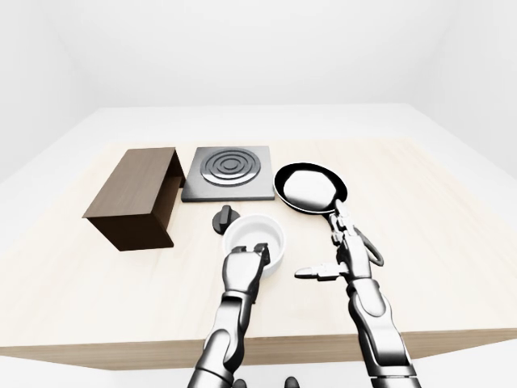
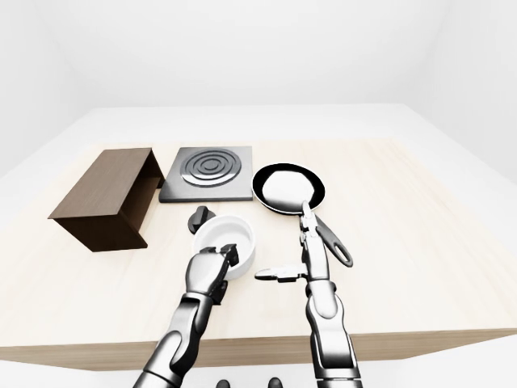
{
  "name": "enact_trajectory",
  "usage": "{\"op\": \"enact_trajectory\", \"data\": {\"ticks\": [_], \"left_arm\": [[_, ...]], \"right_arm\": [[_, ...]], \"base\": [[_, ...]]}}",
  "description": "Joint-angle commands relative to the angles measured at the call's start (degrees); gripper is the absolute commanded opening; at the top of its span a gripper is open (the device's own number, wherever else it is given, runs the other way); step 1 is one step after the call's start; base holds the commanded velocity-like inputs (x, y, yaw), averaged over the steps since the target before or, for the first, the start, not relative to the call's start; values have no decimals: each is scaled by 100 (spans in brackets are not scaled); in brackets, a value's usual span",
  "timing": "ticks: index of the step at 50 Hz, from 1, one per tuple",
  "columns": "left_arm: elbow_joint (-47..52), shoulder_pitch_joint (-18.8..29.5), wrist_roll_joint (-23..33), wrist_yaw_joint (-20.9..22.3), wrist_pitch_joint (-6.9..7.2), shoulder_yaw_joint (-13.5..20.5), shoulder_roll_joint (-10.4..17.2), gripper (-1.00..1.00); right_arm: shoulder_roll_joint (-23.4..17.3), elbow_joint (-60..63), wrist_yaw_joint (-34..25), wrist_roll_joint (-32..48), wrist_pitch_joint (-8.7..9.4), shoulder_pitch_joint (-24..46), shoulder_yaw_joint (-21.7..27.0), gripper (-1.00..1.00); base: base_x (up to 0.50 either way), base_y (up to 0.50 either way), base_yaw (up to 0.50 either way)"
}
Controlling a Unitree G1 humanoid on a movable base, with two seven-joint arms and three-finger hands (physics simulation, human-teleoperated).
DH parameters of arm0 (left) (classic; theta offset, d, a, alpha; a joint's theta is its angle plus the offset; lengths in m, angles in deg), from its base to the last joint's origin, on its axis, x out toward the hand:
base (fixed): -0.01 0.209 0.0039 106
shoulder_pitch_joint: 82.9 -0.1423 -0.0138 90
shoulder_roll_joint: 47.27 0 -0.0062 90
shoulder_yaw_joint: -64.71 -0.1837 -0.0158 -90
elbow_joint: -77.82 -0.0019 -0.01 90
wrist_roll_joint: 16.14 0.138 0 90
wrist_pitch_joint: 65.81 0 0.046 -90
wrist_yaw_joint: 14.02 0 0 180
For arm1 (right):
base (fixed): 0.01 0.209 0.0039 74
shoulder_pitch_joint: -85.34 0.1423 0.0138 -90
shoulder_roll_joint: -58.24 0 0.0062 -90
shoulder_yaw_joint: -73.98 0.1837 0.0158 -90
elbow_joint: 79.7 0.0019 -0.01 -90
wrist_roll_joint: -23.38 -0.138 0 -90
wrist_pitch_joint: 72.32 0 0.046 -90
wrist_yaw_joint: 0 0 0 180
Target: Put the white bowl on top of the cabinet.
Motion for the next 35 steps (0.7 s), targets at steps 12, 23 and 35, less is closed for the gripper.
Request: {"op": "enact_trajectory", "data": {"ticks": [12, 23, 35], "left_arm": [[242, -82, 72, -102, 0, -83, 13, -100], [1837, -377, 535, 817, 0, -255, 118, -100], [3717, -315, 1711, 2326, 0, -205, -59, -100]], "right_arm": [[1, 38, -14, 0, 5, -23, -8, 100], [-2, 28, -18, -10, 26, 1, 6, 100], [2, -37, -20, -2, -4, 20, -11, 100]], "base": [[0, 0, 0], [0, 0, 0], [0, 0, 0]]}}
